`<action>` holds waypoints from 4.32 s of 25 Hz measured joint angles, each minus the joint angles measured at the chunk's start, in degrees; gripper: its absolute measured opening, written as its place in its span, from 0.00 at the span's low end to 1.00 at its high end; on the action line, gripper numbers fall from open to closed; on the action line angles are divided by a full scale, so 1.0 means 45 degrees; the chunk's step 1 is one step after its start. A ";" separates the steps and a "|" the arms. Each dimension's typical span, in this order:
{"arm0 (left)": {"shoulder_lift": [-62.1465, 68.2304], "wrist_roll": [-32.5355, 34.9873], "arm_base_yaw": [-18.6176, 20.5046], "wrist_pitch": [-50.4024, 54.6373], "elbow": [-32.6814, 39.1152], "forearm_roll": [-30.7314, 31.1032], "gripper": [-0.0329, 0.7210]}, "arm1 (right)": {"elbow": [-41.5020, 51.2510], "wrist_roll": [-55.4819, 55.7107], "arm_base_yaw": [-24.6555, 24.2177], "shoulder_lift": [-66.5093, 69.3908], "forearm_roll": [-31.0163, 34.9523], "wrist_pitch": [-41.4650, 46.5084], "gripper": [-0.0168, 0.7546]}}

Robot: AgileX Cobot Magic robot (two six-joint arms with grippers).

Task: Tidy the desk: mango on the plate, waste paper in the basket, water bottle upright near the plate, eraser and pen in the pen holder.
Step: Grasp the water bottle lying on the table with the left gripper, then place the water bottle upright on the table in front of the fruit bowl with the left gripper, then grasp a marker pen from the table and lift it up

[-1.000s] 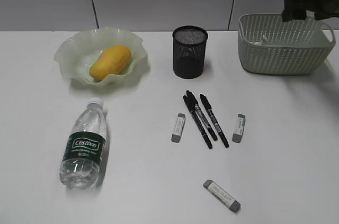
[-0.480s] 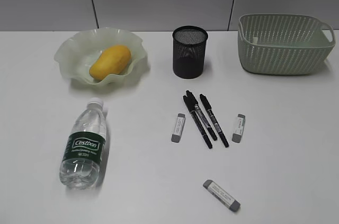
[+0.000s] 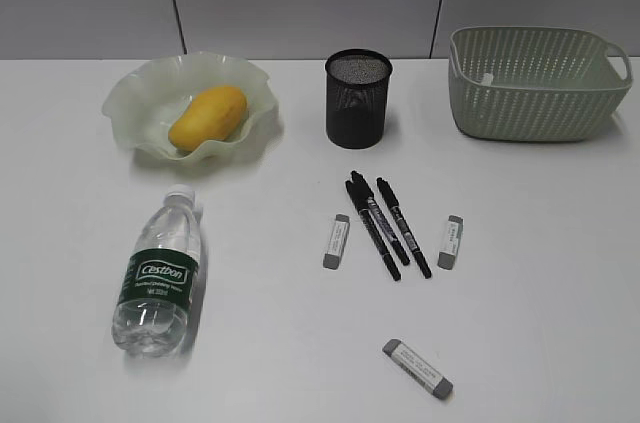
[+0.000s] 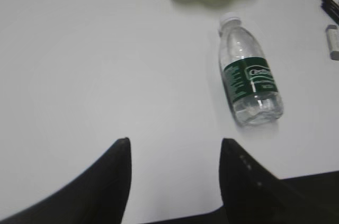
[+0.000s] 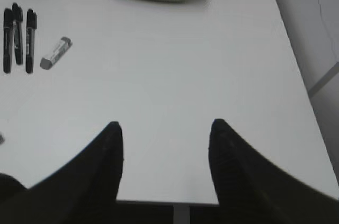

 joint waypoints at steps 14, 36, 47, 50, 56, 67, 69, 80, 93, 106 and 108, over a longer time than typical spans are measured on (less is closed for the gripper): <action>1.1945 -0.1269 -0.3568 -0.4445 -0.2506 0.0013 0.55 | 0.0410 0.0019 0.0014 -0.0250 0.0211 -0.0796 0.55; 2.1410 -0.4447 -0.4443 -0.3774 -0.8651 0.1022 0.62 | 0.0410 0.0019 0.0014 -0.0250 0.0211 -0.0822 0.46; 1.4950 -0.4488 -0.4146 -1.0978 -0.2488 0.4073 0.52 | 0.0410 0.0019 0.0014 -0.0250 0.0271 -0.0836 0.46; 1.3886 -0.4243 -0.3264 -1.5732 -0.0050 0.5421 0.52 | 0.0410 0.0019 0.0014 -0.0250 0.0271 -0.0836 0.46; 1.5253 -0.3373 -0.1398 -1.9928 0.1007 0.5629 0.52 | 0.0410 0.0019 0.0014 -0.0250 0.0271 -0.0836 0.46; 1.6776 -0.3294 -0.1266 -2.2434 0.1007 0.6520 0.57 | 0.0410 0.0019 0.0014 -0.0250 0.0271 -0.0836 0.44; 1.6589 -0.3294 -0.1266 -2.2343 0.1007 0.6552 0.67 | 0.0410 0.0019 0.0014 -0.0250 0.0271 -0.0836 0.44; 0.9748 -0.4141 -0.1266 -1.4773 0.0676 0.5855 0.74 | 0.0410 0.0019 0.0014 -0.0250 0.0271 -0.0836 0.44; 0.0029 -0.2641 -0.1266 0.1616 -0.1391 0.3486 0.49 | 0.0410 0.0023 0.0014 -0.0250 0.0283 -0.0836 0.44; -0.3761 -0.2000 -0.1266 0.0450 0.0126 0.3326 0.44 | 0.0250 -0.1582 0.0014 0.0858 0.1752 -0.1049 0.44; -0.3828 -0.1950 -0.1266 0.0399 0.0138 0.3298 0.44 | 0.0164 -0.1806 0.0014 0.2144 0.2031 -0.1202 0.44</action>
